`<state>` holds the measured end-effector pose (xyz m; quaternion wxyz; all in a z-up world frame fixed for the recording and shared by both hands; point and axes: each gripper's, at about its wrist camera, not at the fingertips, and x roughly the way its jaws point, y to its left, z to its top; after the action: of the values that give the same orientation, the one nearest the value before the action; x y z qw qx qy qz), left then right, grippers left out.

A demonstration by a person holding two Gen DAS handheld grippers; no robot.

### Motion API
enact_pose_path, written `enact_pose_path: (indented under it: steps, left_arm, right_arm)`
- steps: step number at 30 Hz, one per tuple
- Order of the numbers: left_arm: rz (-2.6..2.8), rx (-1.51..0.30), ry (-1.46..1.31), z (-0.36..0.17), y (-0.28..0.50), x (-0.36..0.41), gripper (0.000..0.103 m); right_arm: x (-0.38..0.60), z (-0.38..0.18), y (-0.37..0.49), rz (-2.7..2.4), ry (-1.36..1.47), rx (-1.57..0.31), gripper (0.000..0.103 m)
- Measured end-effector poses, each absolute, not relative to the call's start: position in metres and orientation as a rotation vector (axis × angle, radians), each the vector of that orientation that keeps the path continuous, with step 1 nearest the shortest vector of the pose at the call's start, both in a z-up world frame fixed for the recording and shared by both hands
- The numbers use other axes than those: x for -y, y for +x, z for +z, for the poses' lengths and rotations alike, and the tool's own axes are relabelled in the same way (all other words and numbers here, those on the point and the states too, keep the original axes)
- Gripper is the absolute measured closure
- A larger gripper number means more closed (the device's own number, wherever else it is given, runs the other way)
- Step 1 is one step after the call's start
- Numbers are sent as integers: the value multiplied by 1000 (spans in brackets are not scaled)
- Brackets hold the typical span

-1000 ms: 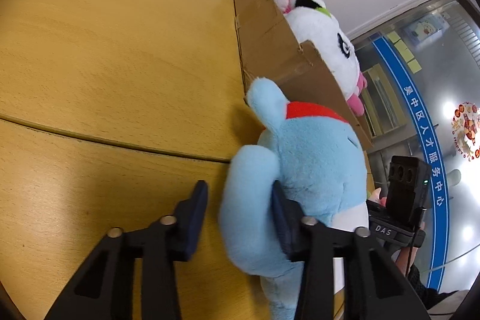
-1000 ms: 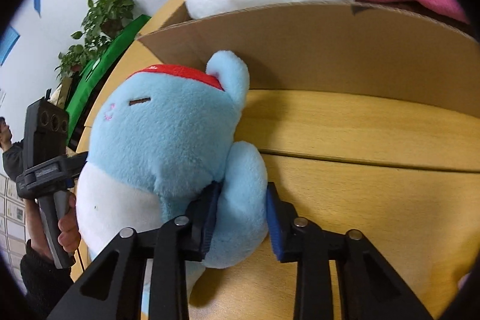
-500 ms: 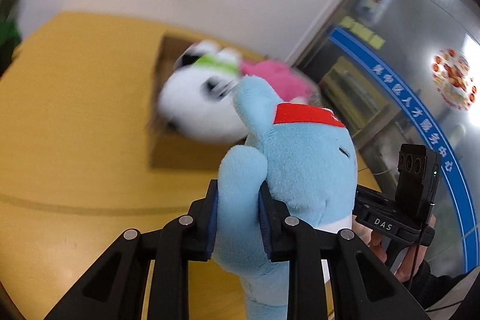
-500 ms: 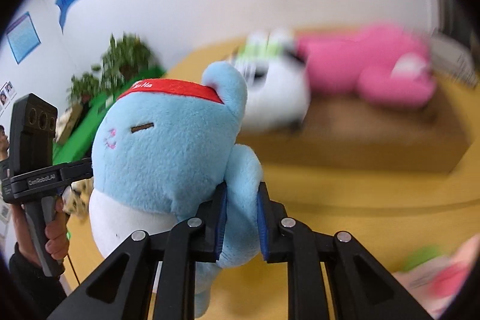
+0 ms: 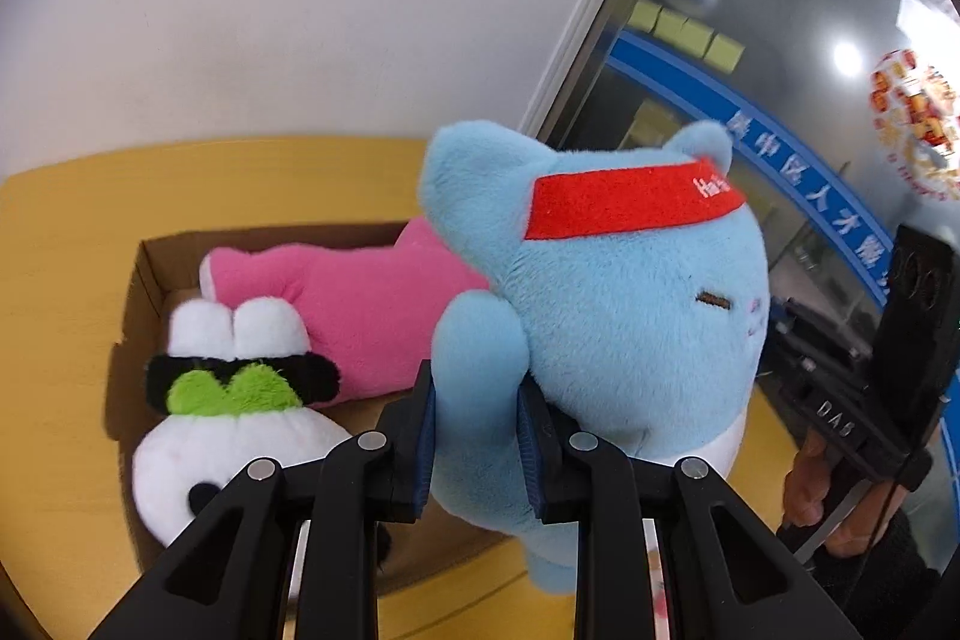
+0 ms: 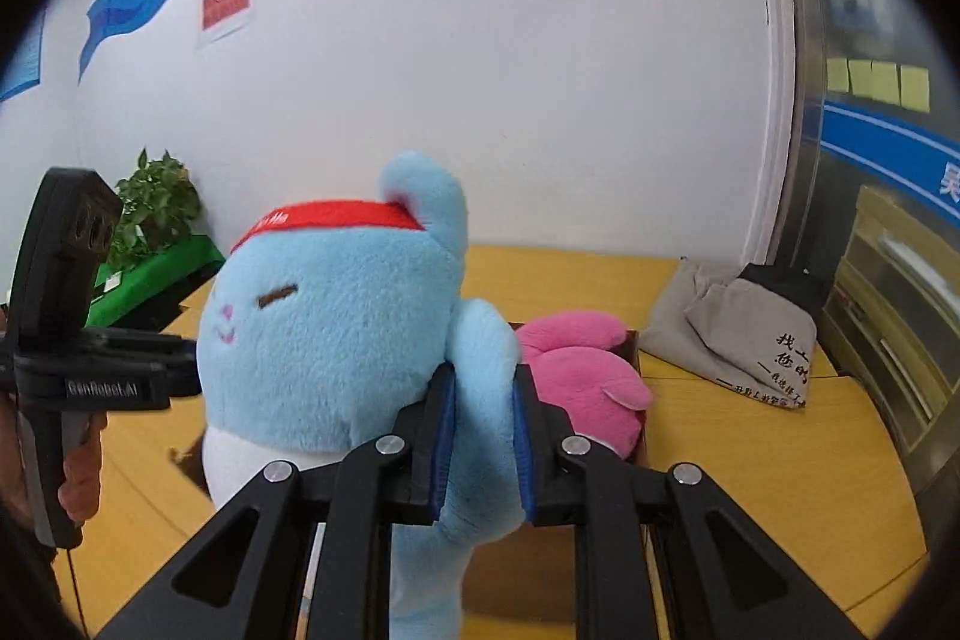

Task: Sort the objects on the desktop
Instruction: 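Lower the whale into the box beside the panda and open both grippers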

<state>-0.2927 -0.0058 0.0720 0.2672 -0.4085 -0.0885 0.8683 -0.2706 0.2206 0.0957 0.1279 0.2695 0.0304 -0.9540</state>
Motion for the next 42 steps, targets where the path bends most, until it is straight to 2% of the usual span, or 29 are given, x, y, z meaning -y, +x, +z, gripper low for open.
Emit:
enact_pose_path:
  steps: [2,6,8,13,18,21,23,27,29,31,32,37,42]
  left_arm:
    - [2340,219,-1194,38,-316,-2,79]
    - [2333,175,-1370,-22,-340,-7,81]
    - [2349,132,-1399,-31,-342,-9,82]
    - [2411,7,-1409,-21,-344,-10,81]
    - [2414,-201,-1504,-51,-348,-24,81]
    - [2424,-322,-1516,-56,-346,-33,81]
    - [2422,-307,-1505,-52,-344,-29,78]
    - [2431,-207,-1400,-24,-326,-8,72]
    - [2464,-123,-1339,-9,-316,7,62]
    - [2498,-35,-1272,5,-302,25,46]
    - [2513,-5,-1248,10,-297,32,44]
    - [2543,70,-1199,16,-284,46,43]
    - [2514,159,-1196,15,-258,54,43]
  right_arm:
    - [-220,59,-295,-2760,869,-103,87]
    - [-217,-11,-326,-2680,1079,-16,88]
    - [-217,-29,-332,-2639,1131,42,88]
    - [-214,-38,-333,-2581,1175,130,88]
    - [-196,-57,-337,-2583,1267,6,88]
    - [-194,-58,-334,-2587,1288,-50,79]
    - [-195,-55,-332,-2586,1293,-102,73]
    - [-228,-32,-326,-2582,1170,82,68]
    - [-241,-16,-329,-2566,1064,184,67]
    - [-239,-5,-335,-2524,1005,223,67]
    - [-234,-1,-340,-2495,983,234,67]
    - [-177,-20,-363,-2427,1059,96,67]
    - [-168,-36,-373,-2460,1140,100,67]
